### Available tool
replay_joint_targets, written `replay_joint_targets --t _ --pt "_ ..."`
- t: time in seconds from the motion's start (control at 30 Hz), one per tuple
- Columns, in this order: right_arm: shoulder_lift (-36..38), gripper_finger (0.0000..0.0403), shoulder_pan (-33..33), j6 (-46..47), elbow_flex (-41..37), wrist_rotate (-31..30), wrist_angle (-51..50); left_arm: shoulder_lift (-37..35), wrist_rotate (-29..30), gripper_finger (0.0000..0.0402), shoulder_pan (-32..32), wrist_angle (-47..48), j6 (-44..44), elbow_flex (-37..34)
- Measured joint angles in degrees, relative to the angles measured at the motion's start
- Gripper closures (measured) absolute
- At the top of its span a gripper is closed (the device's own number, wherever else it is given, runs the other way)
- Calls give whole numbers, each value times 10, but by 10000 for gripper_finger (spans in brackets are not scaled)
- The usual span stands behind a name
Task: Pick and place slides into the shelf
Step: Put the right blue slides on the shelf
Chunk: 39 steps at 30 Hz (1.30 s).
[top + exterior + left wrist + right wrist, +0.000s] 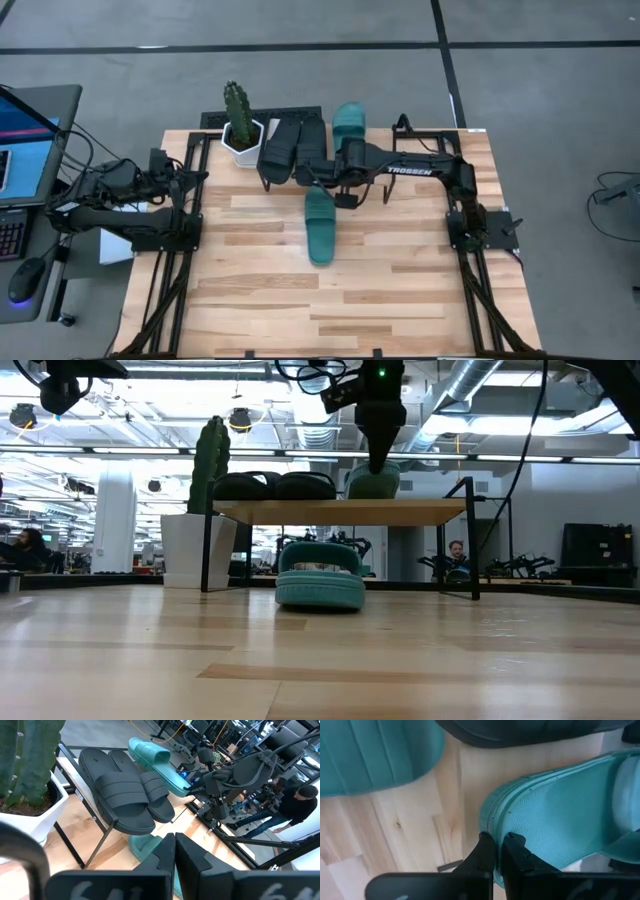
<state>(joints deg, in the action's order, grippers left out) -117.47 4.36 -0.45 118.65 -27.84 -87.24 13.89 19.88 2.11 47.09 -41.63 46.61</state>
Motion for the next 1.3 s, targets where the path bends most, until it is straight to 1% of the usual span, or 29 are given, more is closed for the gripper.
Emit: replay_joint_targets --t 0.4,0.57,1.03,1.3 --pt "0 402 -9 0 0 10 17 0 0 401 0 0 0 0" --pt "0 402 -14 -1 0 27 36 0 0 401 0 0 0 0" --pt "0 402 -15 -1 0 38 40 0 0 402 0 0 0 0" --pt "0 402 -21 -15 0 47 58 0 0 401 0 0 0 0"
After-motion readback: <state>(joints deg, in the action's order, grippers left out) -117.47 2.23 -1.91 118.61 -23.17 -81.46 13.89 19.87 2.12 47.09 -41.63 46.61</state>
